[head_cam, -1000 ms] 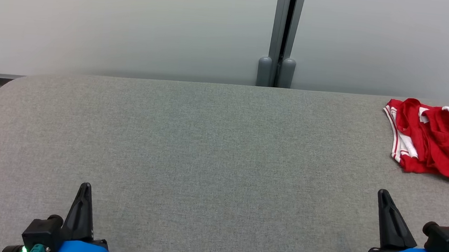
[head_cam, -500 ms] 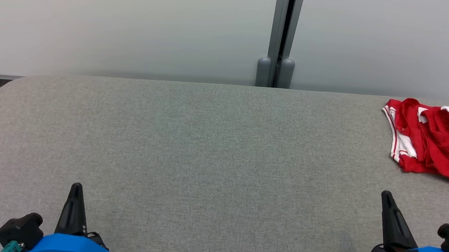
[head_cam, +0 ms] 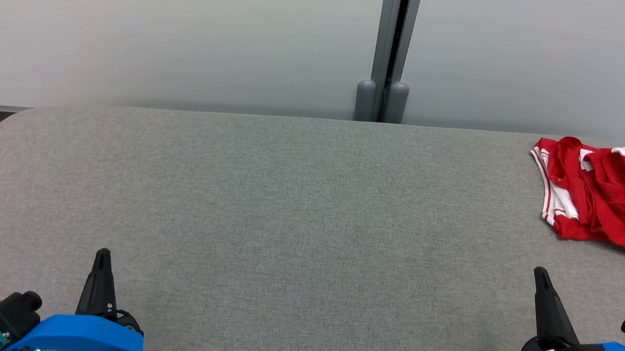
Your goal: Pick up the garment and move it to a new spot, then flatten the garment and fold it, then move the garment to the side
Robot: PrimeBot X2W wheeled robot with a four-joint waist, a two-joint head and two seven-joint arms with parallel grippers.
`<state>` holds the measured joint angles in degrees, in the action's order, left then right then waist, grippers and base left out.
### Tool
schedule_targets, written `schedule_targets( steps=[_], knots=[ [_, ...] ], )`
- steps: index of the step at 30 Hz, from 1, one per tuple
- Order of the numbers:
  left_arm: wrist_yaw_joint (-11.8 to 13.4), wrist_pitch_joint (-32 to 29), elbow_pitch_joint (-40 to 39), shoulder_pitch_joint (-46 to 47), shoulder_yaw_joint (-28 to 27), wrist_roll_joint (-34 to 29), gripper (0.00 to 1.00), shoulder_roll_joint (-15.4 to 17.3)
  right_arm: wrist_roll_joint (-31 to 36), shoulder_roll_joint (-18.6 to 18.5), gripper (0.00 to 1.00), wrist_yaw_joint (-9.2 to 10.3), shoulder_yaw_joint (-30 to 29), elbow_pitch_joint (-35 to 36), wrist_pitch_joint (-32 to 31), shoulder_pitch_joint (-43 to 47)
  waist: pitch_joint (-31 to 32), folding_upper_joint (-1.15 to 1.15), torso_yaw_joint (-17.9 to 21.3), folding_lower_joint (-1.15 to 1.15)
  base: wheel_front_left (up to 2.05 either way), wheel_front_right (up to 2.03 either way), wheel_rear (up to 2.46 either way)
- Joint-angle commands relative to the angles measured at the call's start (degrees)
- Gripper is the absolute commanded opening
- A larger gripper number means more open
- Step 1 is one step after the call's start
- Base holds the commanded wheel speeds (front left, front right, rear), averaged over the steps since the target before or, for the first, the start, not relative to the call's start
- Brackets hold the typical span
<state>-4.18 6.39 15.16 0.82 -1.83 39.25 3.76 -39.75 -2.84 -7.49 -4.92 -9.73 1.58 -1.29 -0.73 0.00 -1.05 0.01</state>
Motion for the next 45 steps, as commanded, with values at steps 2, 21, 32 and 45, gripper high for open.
schedule_targets(
  steps=[2,21,32,45],
  knots=[
    [-0.43,-0.52,-0.82,1.80,-0.59,2.25,0.00,0.23,-2.39,-0.14,0.00,0.00,-0.24,0.51,-0.27,-1.91,0.01,0.00,0.02,0.00,0.00,0.00,0.00],
    [-1.31,-4.10,-0.98,2.97,-1.82,16.71,0.00,-0.06,-16.67,-0.13,0.00,0.00,-0.66,-0.85,-2.52,-2.97,0.12,0.00,0.23,0.00,0.00,0.00,0.00],
    [-1.71,-5.87,-1.03,3.65,-2.45,23.93,0.00,-0.23,-23.81,-0.12,0.00,-0.01,-0.87,-1.50,-3.63,-3.43,0.19,0.00,0.36,0.00,0.00,0.00,0.00],
    [-2.16,-7.79,-1.11,4.21,-3.03,31.61,0.00,-0.41,-31.38,-0.11,0.00,-0.01,-1.10,-2.27,-4.87,-3.83,0.27,0.00,0.51,-0.01,0.00,0.00,0.00]
  ],
)
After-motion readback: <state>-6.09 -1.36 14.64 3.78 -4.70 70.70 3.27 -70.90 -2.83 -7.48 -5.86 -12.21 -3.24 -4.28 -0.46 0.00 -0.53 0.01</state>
